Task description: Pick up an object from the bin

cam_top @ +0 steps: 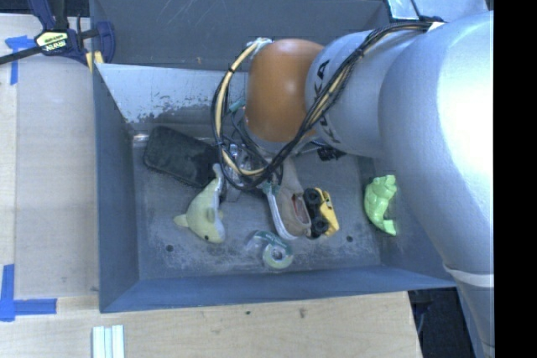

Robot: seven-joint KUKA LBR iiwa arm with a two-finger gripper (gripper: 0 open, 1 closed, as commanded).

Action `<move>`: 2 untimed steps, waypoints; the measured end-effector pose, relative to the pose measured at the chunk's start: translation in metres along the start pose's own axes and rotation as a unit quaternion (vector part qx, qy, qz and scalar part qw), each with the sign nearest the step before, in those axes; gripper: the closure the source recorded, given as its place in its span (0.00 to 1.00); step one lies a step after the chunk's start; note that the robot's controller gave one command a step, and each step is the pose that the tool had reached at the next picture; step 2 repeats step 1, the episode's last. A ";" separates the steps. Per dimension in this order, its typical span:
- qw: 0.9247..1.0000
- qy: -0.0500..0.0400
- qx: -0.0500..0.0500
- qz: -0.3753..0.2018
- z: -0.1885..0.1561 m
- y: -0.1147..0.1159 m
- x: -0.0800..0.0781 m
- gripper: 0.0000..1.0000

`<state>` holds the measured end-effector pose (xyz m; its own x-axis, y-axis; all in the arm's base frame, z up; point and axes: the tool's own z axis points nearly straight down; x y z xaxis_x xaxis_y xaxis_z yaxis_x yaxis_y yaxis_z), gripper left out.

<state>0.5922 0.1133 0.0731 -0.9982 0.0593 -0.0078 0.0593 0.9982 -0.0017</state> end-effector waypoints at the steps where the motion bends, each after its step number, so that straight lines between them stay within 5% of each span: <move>1: 1.000 0.000 0.000 0.000 0.000 0.000 0.000 1.00; 2: 1.000 0.000 0.000 0.000 0.000 0.000 0.000 1.00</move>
Offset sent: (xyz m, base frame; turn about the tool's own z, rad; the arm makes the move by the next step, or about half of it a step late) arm 0.0000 0.0000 0.0000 0.0000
